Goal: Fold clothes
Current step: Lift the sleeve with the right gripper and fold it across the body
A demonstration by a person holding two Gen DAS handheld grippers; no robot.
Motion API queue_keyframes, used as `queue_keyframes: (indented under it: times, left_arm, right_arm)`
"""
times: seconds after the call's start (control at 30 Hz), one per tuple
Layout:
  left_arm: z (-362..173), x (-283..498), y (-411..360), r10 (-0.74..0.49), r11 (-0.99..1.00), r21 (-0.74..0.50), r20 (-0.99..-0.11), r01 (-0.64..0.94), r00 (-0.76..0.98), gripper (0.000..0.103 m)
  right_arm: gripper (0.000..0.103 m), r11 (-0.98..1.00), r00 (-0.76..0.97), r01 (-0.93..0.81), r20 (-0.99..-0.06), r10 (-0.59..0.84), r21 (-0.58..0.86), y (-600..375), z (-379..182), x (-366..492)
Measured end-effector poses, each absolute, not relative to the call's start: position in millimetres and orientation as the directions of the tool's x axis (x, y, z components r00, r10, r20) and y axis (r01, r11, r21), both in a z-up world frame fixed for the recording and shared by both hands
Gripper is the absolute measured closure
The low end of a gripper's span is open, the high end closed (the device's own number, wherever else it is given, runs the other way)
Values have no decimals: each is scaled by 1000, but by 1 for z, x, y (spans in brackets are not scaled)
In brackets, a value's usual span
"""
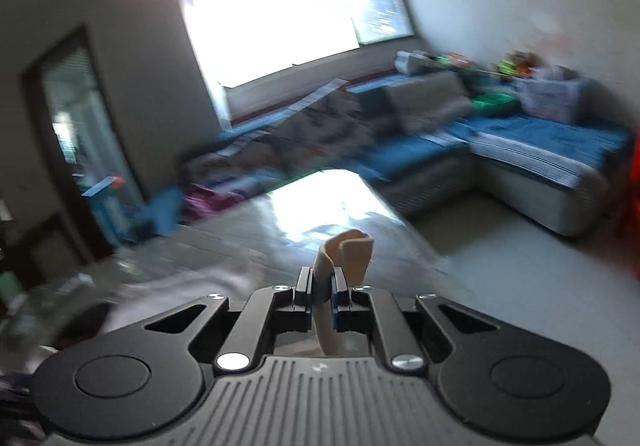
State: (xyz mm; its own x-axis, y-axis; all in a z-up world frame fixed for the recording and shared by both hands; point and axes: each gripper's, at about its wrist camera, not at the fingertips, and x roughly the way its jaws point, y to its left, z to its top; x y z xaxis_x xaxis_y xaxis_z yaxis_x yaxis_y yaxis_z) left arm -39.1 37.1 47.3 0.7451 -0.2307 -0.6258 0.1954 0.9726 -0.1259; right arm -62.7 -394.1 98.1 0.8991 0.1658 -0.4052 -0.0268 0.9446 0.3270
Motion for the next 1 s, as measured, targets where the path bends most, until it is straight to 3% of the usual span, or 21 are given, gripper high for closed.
queue_keyframes:
  times: [0.27,0.53,0.77,1.0]
  left_arm:
    - [49,-47,63,-221,975,-161,-601,154,768,0]
    - [48,-54,87,-196,978,-182,-593,107,781,0]
    - [44,-56,91,-193,977,-189,-597,97,779,0]
    - [47,-54,85,-208,975,-189,-588,118,782,0]
  right_arm:
    - [95,875,833,-281,-353,426,393,-316,138,-37]
    - [95,822,717,-420,-416,560,384,-230,119,-16]
    - [89,813,653,-463,-484,582,353,-189,95,-15]
    - [86,858,658,-440,-556,508,263,-211,81,-26]
